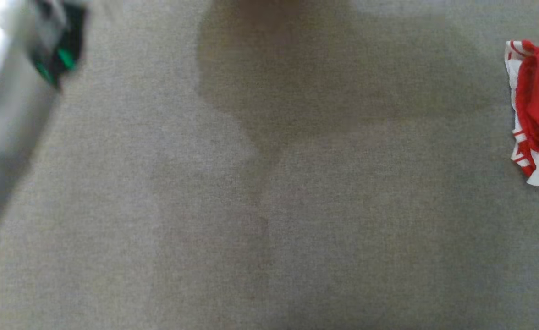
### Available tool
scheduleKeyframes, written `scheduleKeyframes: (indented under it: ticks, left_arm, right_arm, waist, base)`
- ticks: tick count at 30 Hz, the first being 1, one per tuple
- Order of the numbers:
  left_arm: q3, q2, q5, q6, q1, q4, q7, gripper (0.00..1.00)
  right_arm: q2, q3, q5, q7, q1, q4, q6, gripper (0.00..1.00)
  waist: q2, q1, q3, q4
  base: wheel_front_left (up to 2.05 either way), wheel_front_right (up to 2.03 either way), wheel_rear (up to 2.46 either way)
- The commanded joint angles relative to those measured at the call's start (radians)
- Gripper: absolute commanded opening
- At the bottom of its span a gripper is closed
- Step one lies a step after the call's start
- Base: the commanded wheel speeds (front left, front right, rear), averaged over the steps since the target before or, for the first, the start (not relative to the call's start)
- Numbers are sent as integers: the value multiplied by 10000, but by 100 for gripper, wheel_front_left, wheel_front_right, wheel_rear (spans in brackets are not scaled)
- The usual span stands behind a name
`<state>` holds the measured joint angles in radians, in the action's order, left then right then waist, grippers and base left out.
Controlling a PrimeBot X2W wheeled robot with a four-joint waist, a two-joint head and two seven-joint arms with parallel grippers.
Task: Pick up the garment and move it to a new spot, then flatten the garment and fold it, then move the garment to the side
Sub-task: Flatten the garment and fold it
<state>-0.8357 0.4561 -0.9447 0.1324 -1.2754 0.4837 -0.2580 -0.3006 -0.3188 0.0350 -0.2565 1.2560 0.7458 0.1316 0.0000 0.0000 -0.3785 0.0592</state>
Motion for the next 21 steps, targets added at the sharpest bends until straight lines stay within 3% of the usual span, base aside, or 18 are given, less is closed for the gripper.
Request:
scheduleKeyframes:
  ticks: [1,5,11,17,21]
  left_arm:
    - [273,311,125,-20,400,-338,-35,0]
    - [-112,192,365,-19,2130,-829,-36,0]
    - [-942,143,826,-19,4365,-1521,-36,0]
    - [-1645,518,526,-18,5763,-2020,-37,0]
    - [-1885,742,439,-18,6246,-2206,-37,0]
  right_arm:
    - [112,-269,201,-46,-637,-96,-9,0]
    - [-108,-1307,739,-49,-1998,315,-9,0]
    - [-1006,-3317,2132,21,-3560,789,-9,0]
    - [-2191,-5054,3949,554,-4515,210,-9,0]
    - [-2795,-5690,4708,715,-4878,-309,-9,0]
  waist:
    - [0,0,132,59]
    - [0,0,459,149]
    - [0,0,1097,437]
    - [0,0,1821,512]
    - [0,0,2220,465]
  base:
    - [0,0,0]
    - [0,0,0]
    - [0,0,0]
    - [0,0,0]
    - [0,0,0]
